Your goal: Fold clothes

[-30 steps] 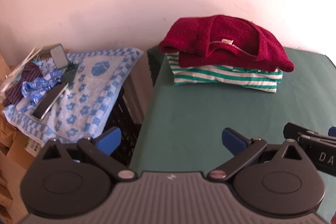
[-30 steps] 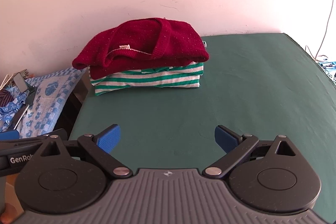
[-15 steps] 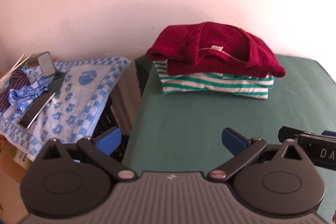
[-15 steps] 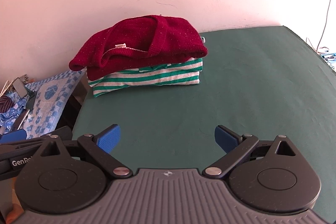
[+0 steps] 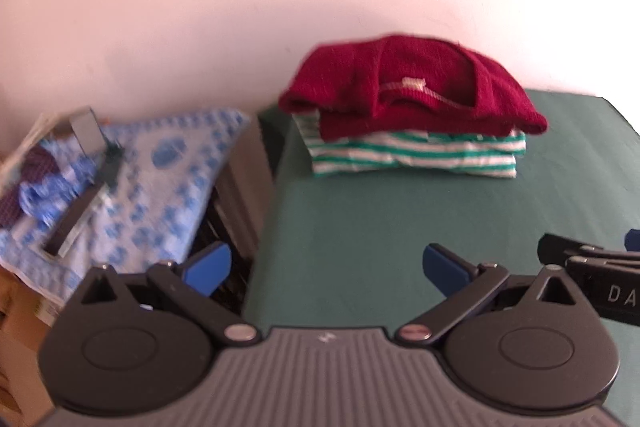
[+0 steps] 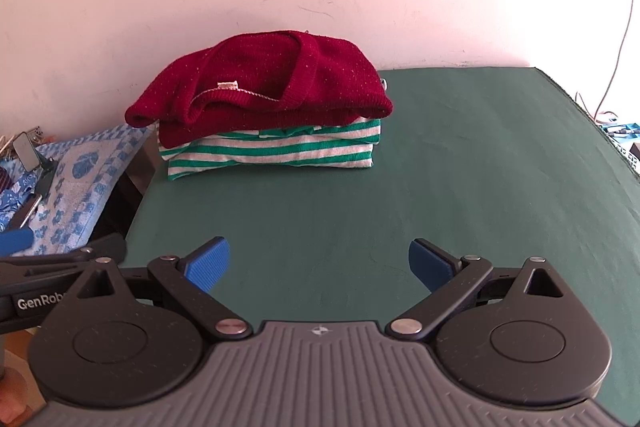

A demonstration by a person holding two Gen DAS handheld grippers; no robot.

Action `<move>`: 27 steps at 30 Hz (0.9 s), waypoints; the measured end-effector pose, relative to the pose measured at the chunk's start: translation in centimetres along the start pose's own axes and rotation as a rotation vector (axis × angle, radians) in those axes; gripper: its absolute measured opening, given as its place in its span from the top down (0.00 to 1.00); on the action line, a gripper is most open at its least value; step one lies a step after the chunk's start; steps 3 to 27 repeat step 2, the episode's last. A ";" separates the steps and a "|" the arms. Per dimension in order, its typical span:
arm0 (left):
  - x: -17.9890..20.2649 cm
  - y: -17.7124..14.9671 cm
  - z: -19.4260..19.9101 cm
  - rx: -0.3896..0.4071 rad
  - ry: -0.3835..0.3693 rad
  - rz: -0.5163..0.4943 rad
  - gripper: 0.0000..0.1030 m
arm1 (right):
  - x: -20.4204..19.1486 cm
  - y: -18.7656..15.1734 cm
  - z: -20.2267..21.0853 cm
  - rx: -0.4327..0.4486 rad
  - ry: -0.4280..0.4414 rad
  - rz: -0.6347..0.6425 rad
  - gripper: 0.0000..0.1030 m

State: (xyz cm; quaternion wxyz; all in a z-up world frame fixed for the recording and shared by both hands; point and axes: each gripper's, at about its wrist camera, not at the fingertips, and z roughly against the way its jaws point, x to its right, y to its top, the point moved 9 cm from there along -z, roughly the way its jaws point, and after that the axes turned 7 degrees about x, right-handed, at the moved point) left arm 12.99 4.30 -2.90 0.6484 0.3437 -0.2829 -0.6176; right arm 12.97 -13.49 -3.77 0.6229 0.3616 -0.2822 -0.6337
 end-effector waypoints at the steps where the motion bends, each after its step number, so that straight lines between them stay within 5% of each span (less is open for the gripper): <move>1: 0.0 -0.3 -0.2 -0.014 -0.005 0.009 0.01 | 0.0 0.0 0.0 0.000 0.000 0.002 0.05; 27: 0.0 -0.4 -0.3 -0.021 0.000 0.006 0.01 | 0.0 0.0 0.0 -0.001 -0.003 0.005 0.05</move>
